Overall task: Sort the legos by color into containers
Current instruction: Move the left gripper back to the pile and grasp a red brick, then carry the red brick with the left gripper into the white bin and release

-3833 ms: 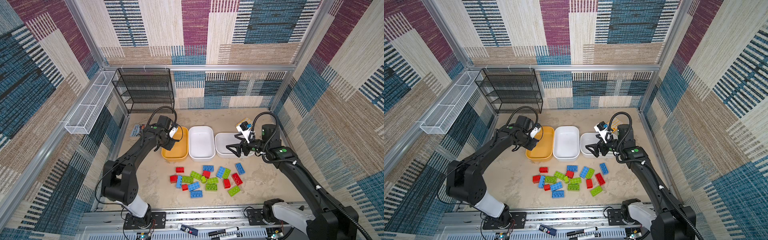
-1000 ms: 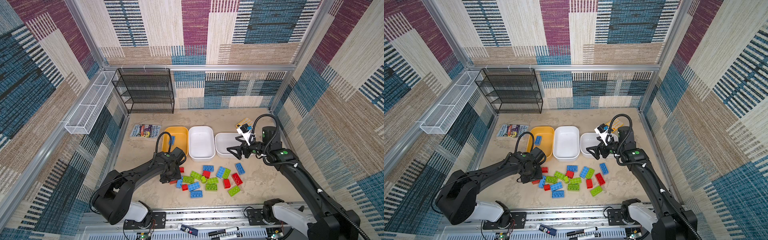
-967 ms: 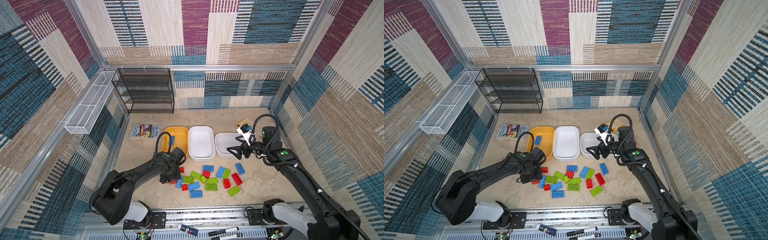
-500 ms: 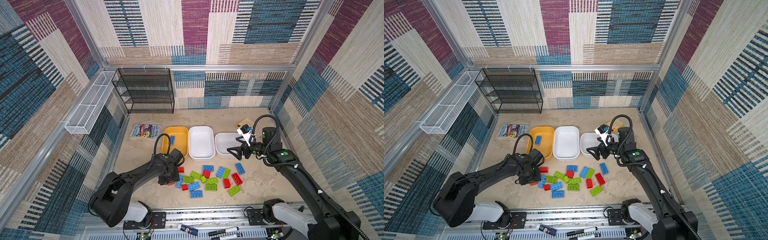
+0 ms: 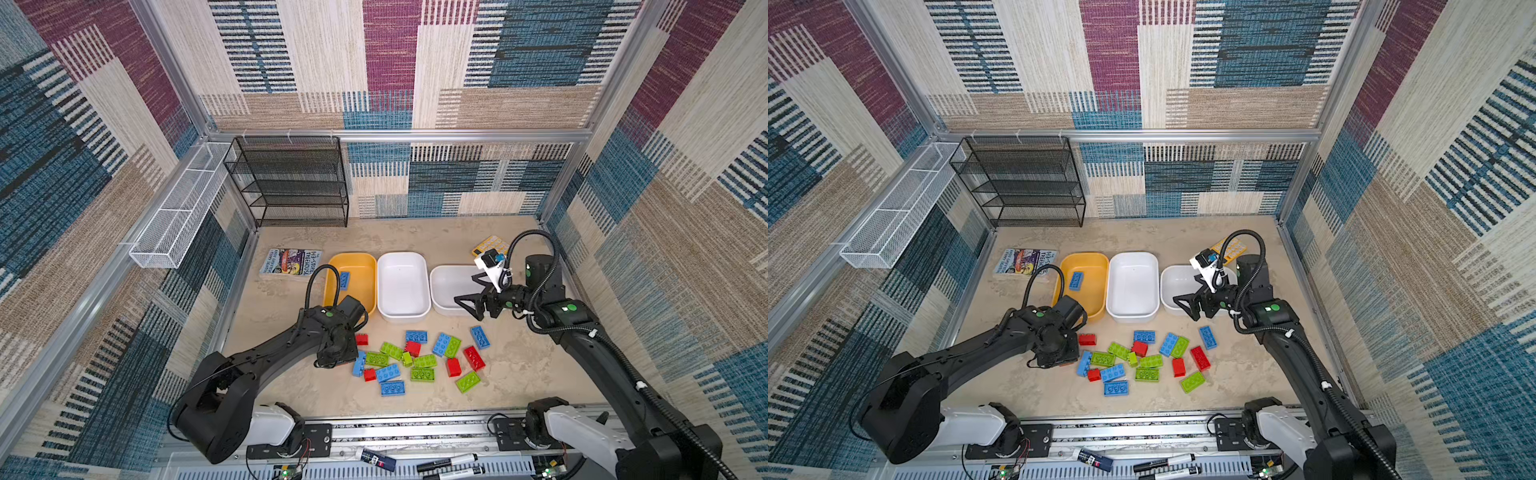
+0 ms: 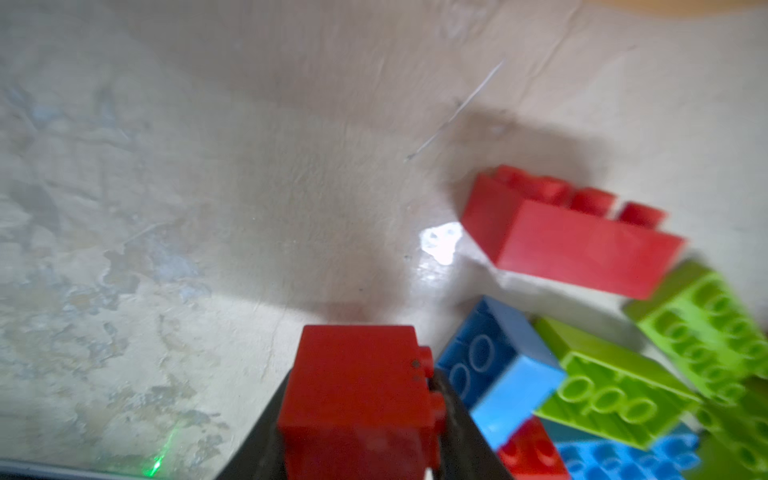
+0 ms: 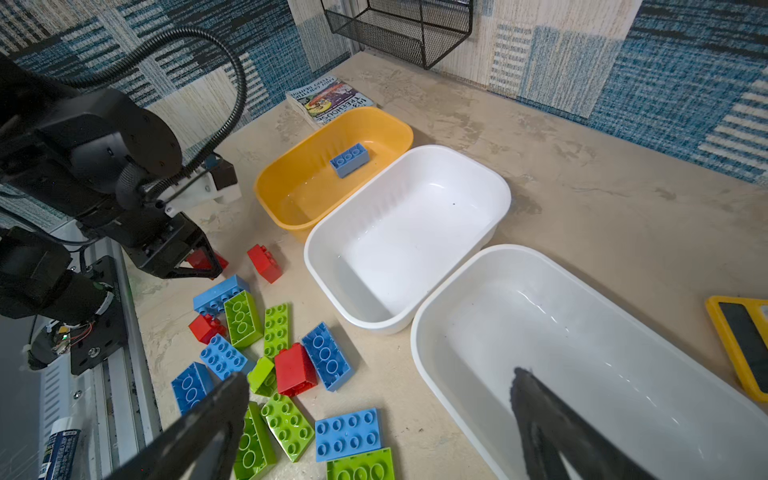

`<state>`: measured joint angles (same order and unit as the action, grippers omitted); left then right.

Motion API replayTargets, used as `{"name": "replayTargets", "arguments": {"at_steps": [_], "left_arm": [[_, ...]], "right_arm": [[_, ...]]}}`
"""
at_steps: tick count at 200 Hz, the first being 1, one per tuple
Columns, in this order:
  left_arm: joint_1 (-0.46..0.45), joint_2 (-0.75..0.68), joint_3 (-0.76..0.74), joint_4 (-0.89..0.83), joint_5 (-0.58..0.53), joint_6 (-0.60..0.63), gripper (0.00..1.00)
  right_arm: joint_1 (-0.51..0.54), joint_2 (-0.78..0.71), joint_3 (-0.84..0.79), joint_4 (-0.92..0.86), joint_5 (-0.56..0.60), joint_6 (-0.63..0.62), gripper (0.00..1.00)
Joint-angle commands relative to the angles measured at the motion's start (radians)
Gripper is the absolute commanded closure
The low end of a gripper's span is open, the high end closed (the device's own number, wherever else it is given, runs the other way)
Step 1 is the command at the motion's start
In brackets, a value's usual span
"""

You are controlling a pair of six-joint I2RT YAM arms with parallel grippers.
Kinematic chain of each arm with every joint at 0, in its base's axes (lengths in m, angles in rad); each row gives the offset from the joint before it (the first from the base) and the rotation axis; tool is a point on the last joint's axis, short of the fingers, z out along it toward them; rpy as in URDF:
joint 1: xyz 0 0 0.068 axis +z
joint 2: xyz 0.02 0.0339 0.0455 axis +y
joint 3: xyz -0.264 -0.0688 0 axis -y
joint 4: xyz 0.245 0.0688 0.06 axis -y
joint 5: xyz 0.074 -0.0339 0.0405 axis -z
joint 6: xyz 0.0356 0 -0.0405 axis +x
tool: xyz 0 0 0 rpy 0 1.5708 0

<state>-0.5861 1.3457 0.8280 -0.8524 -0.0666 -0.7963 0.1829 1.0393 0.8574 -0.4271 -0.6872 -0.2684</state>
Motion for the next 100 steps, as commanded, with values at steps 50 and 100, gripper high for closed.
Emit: {"name": "replayTargets", "arguments": {"at_steps": [50, 100], "left_arm": [[0.045, 0.071, 0.381, -0.171, -0.024, 0.187, 0.61], [0.045, 0.380, 0.770, -0.141, 0.031, 0.282, 0.61]], "right_arm": [[0.001, 0.008, 0.018, 0.033, -0.065, 0.035, 0.01], [0.001, 0.017, 0.003, 0.083, -0.101, 0.067, 0.01]]}}
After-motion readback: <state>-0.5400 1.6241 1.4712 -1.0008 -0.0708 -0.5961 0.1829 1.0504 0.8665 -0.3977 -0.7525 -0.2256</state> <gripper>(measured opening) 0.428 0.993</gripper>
